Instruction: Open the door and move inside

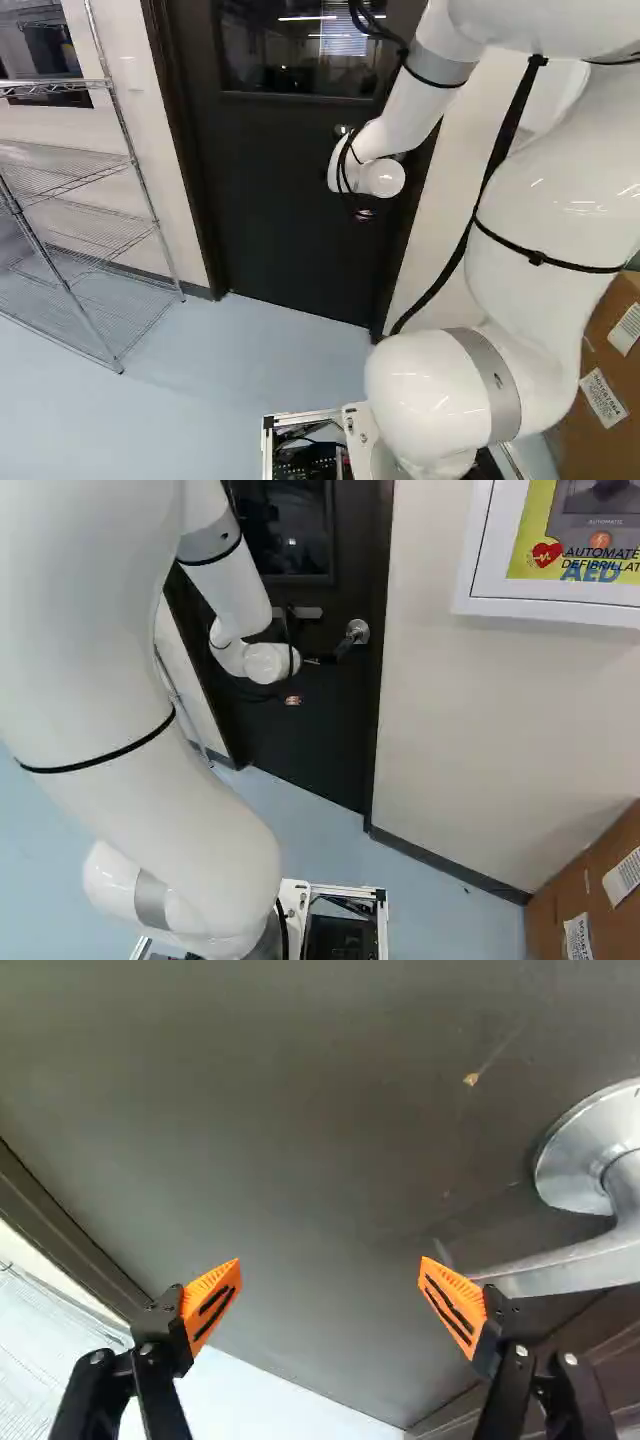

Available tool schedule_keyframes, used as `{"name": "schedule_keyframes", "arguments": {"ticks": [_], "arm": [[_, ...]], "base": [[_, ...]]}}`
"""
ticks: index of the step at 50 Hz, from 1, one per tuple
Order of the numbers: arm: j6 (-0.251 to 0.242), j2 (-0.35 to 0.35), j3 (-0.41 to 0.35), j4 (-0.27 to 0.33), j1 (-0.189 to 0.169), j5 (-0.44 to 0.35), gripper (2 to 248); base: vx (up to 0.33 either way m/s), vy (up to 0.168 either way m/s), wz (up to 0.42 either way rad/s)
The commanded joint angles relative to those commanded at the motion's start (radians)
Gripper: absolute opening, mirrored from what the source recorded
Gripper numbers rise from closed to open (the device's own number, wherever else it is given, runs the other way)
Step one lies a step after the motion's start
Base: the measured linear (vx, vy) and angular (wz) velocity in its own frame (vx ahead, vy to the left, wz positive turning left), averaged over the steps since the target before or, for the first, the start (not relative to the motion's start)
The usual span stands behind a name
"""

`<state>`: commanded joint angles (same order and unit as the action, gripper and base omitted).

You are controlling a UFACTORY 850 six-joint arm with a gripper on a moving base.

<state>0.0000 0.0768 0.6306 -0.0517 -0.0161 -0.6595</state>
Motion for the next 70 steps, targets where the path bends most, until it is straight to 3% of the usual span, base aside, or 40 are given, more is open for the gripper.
{"name": "schedule_keyframes", "arguments": {"ticks": [22,42,70], "arm": [[0.0,0.051,0.002,0.0,0.0,0.0,247],[0.0,0.055,0.0,0.0,0.0,0.0,247],[0.0,-0.13,-0.132,0.0,0.011,0.0,247]], "base": [[0.0,0.0,-0.001],[0.0,0.0,0.0],[0.0,0.0,0.0]]}}
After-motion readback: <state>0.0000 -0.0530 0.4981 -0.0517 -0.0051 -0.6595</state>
